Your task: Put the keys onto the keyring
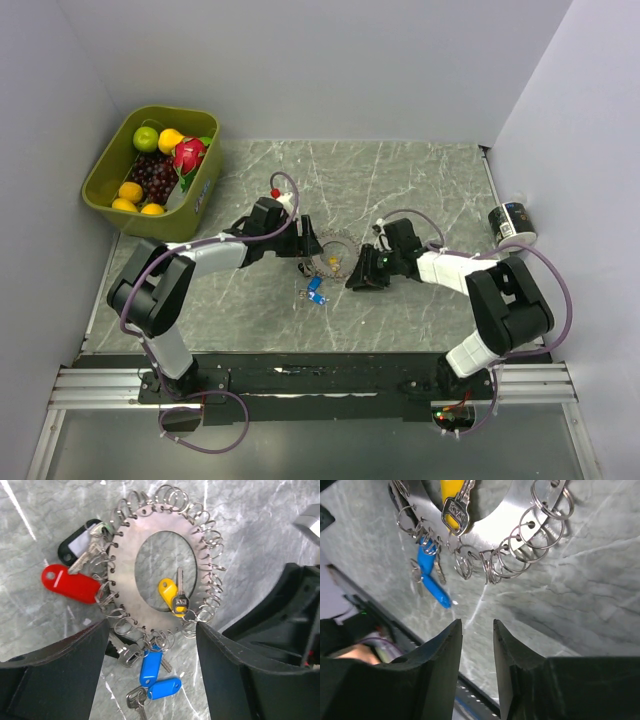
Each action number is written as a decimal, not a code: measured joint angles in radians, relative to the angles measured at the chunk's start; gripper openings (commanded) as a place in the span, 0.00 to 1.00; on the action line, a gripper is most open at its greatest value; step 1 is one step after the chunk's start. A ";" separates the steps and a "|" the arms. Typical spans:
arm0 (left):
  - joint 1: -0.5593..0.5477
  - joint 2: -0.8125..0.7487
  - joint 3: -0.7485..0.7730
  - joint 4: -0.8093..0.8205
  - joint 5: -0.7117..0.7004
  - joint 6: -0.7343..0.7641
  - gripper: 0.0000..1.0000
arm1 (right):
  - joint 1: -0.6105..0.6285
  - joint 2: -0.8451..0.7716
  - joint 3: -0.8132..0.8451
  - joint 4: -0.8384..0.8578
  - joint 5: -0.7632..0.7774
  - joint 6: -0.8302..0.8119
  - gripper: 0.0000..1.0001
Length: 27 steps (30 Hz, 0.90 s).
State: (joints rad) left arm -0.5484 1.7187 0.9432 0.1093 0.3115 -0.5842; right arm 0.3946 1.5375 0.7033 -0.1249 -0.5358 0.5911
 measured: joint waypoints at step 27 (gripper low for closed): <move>-0.057 -0.040 0.010 0.049 0.024 -0.033 0.73 | -0.011 0.152 -0.019 0.244 -0.070 0.178 0.26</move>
State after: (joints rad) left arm -0.6056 1.6791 0.9527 0.1585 0.3359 -0.6170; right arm 0.3836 1.6894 0.6846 0.1188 -0.6056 0.7692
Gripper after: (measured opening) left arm 0.732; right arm 0.250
